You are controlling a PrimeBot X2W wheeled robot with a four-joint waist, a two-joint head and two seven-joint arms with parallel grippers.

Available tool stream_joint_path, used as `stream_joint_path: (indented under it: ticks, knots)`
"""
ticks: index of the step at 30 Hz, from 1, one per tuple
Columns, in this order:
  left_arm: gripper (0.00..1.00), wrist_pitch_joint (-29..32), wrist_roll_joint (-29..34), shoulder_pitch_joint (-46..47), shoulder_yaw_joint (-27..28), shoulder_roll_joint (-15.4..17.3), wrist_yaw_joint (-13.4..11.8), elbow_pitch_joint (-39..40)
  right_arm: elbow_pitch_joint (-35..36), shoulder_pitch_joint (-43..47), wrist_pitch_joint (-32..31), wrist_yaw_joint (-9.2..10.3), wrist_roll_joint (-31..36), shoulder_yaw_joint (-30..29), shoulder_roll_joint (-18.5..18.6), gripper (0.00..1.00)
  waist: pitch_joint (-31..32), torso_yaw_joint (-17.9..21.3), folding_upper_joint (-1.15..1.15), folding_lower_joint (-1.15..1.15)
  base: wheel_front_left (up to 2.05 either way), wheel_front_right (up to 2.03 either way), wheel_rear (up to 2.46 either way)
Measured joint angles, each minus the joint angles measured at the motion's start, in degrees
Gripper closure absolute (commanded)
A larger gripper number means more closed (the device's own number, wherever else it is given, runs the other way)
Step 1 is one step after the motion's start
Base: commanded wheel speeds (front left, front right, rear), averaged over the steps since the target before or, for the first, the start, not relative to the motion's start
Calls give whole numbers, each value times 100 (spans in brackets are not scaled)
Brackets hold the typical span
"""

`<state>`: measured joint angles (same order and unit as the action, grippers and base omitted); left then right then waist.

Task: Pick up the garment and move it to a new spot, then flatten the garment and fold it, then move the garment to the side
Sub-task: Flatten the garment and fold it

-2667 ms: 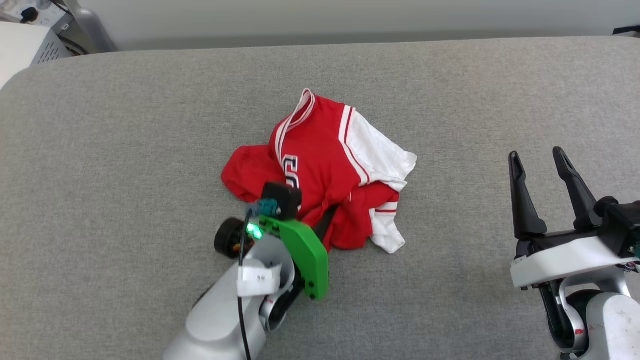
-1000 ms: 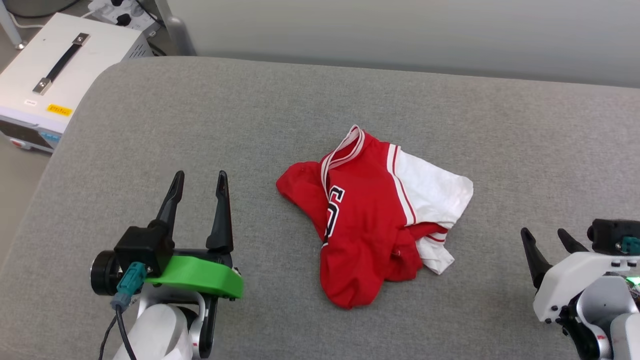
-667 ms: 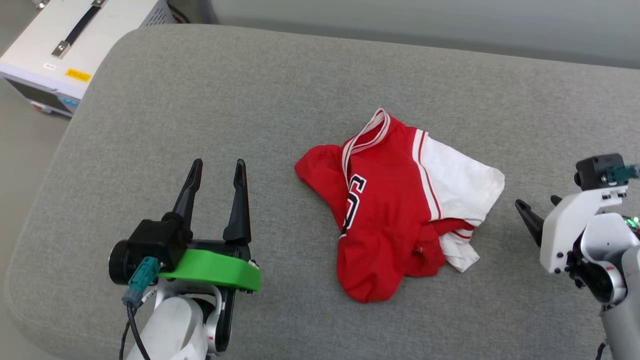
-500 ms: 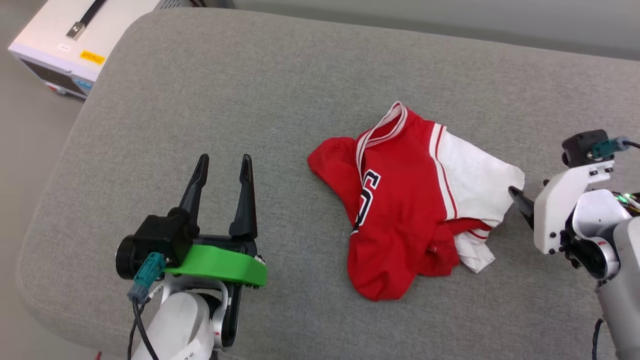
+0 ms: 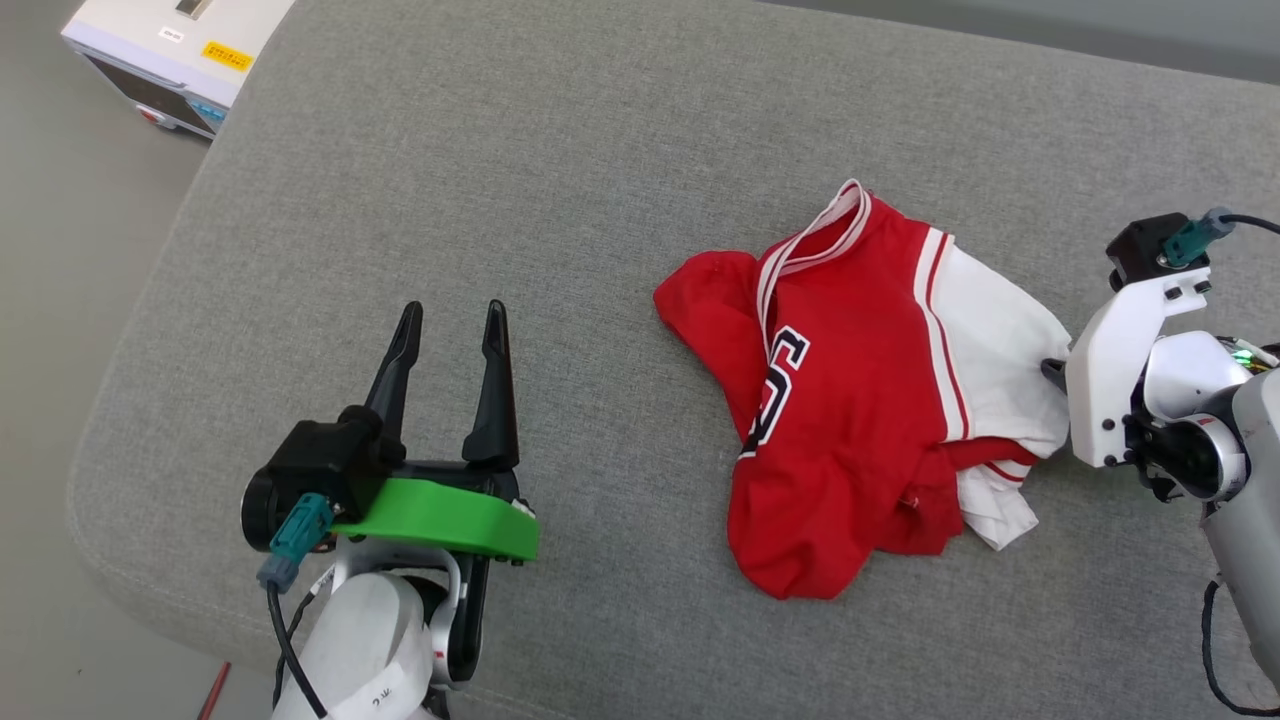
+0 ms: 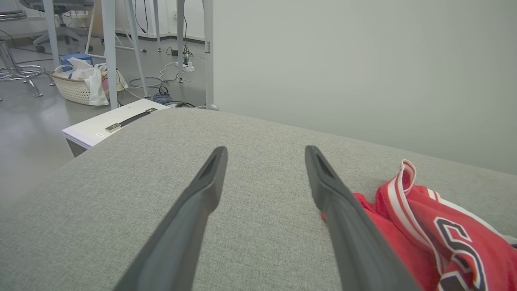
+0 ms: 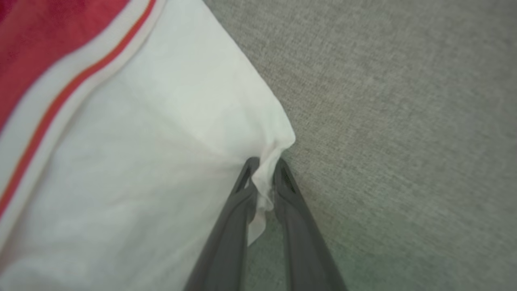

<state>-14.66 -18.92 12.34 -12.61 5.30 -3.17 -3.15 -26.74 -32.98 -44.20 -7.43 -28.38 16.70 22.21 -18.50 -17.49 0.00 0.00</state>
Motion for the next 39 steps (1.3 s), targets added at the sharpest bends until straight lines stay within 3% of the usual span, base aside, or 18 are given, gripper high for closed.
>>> stream_joint_path:
  ticks: [8, 14, 18, 23, 28, 34, 35, 36, 37, 39]
  knots:
    - [0, 0, 160, -33, 201, -36, 140, -159, 290, -50, 561, -10, -30, -232, 15, 100, 163, 216, 0, 1, 0, 0, 0]
    - [0, 0, 241, -136, 301, -27, 191, -168, 1146, 90, 765, -10, 308, -1166, 298, 100, 375, 490, 0, 1, 0, 0, 0]
    - [0, 0, 271, -210, 347, -8, 192, -185, 1735, 755, 557, -10, 555, -1992, 288, 100, 500, 713, 0, 1, 0, 0, 0]
    - [0, 0, 274, -279, 358, 21, 192, -198, 2165, 1815, 275, -10, 767, -3002, 14, 100, 614, 960, 0, 0, 0, 0, 0]
    - [0, 11, 270, -348, 358, 66, 192, -230, 2334, 2910, 46, -10, 932, -3925, -681, 100, 746, 1102, 0, 0, 0, 0, 0]
    - [0, 88, 264, -431, 343, 94, 189, -288, 2052, 3697, 26, -9, 1017, -4259, -1338, 100, 877, 1112, 0, 0, 0, 0, 0]
    - [0, 111, 259, -449, 345, 107, 187, -292, 2015, 3723, 98, -9, 1017, -4233, -1382, 96, 892, 1110, 0, 0, 0, 0, 0]
    - [0, 115, 246, -478, 346, 122, 185, -292, 1980, 3736, 187, -3, 1017, -4198, -1418, 60, 908, 1113, 0, 0, 0, 0, 0]
    - [0, 126, 246, -500, 347, 136, 183, -294, 1958, 3739, 250, -1, 1012, -4154, -1425, 0, 919, 1119, 0, 0, 0, 0, 0]
    - [0, 168, 243, -549, 345, 175, 167, -301, 1954, 3747, 535, -1, 1001, -3966, -1417, 0, 954, 1132, 0, 0, 0, 0, 0]
